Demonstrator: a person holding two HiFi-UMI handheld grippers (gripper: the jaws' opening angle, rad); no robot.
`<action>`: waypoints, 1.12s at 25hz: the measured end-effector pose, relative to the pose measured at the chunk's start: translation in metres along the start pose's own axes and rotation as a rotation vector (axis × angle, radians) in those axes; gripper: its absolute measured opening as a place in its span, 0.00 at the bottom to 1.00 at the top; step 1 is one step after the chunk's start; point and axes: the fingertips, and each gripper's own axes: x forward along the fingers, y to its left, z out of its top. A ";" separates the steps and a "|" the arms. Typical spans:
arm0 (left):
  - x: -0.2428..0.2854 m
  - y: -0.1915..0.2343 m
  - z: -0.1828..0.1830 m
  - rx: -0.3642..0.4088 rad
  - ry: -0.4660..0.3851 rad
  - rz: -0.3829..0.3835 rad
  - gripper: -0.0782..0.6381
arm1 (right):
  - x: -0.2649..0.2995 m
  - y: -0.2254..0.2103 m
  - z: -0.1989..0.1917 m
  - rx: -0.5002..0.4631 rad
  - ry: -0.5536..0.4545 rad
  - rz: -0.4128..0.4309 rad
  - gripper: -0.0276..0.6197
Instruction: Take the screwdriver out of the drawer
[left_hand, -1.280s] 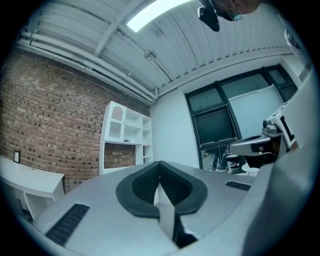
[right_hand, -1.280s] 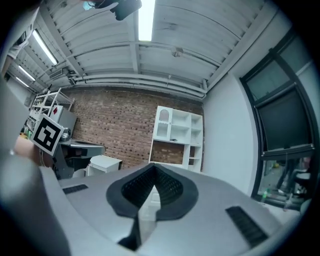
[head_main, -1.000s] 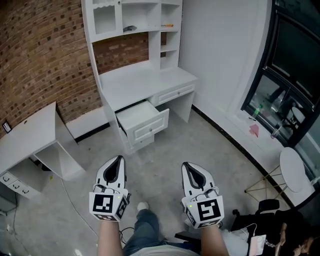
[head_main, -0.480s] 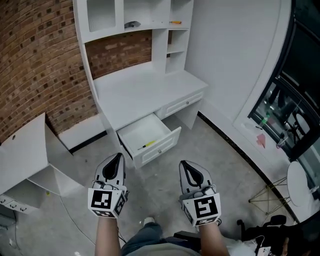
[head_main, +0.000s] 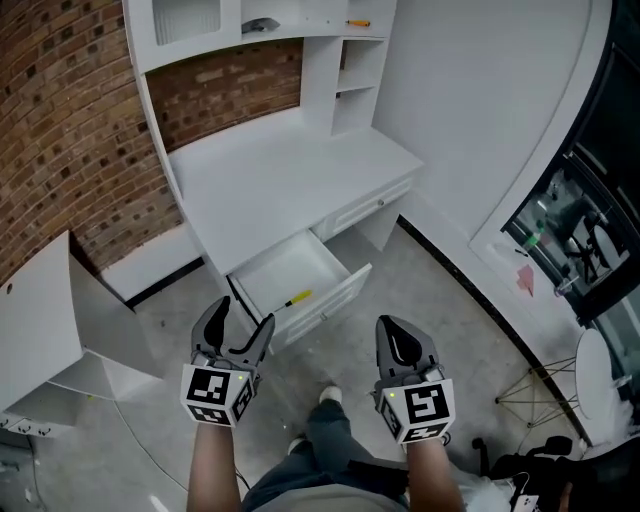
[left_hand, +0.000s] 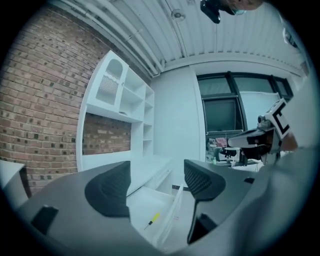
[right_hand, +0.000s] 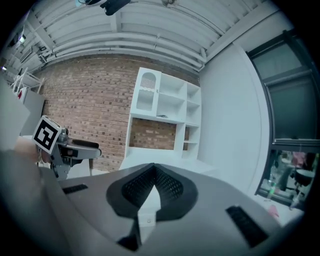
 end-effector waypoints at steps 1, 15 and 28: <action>0.010 0.004 -0.004 -0.003 0.013 0.003 0.57 | 0.009 -0.005 -0.002 0.002 0.008 0.000 0.06; 0.179 0.035 -0.095 0.016 0.274 -0.090 0.63 | 0.169 -0.081 -0.070 0.090 0.152 0.055 0.06; 0.262 0.033 -0.245 0.018 0.679 -0.199 0.63 | 0.235 -0.141 -0.195 0.195 0.412 0.000 0.06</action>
